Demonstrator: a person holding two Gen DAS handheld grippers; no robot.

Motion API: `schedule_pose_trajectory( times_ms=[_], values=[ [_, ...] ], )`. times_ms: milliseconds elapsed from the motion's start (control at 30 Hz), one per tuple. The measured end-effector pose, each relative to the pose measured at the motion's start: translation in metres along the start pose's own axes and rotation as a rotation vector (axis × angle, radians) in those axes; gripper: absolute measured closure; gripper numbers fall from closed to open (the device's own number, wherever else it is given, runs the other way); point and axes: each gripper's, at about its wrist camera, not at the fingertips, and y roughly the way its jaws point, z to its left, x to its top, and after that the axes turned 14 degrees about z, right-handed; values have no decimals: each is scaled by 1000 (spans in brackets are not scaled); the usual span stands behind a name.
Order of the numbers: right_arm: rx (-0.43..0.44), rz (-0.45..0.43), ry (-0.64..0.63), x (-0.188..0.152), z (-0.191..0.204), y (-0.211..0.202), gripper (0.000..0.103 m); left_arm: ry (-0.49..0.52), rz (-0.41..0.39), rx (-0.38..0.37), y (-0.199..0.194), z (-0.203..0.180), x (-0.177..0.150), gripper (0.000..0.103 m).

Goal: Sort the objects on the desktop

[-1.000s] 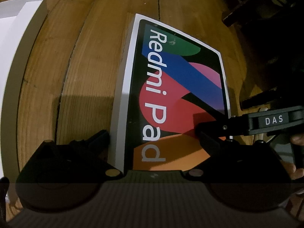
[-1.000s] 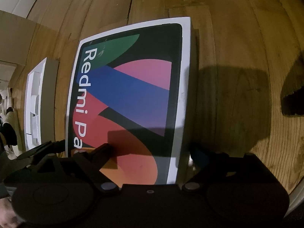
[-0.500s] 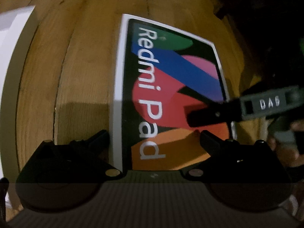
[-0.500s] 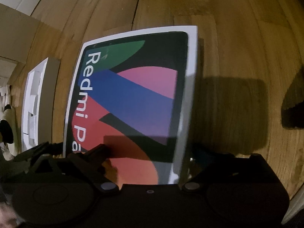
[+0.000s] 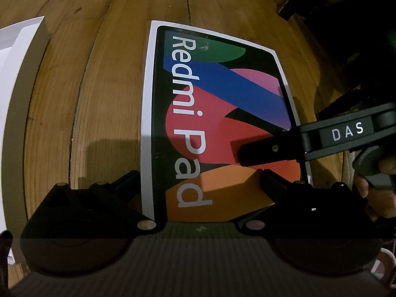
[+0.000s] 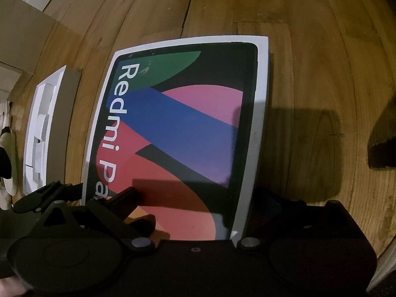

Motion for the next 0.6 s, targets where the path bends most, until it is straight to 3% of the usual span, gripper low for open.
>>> schedule_pose_trajectory(
  times_ms=[333, 600],
  values=[
    [-7, -7, -16, 2, 2, 1, 0, -4, -10, 1, 3, -3, 1, 0],
    [-14, 24, -105, -2, 9, 4, 3, -34, 1, 11, 3, -7, -4, 0]
  ],
)
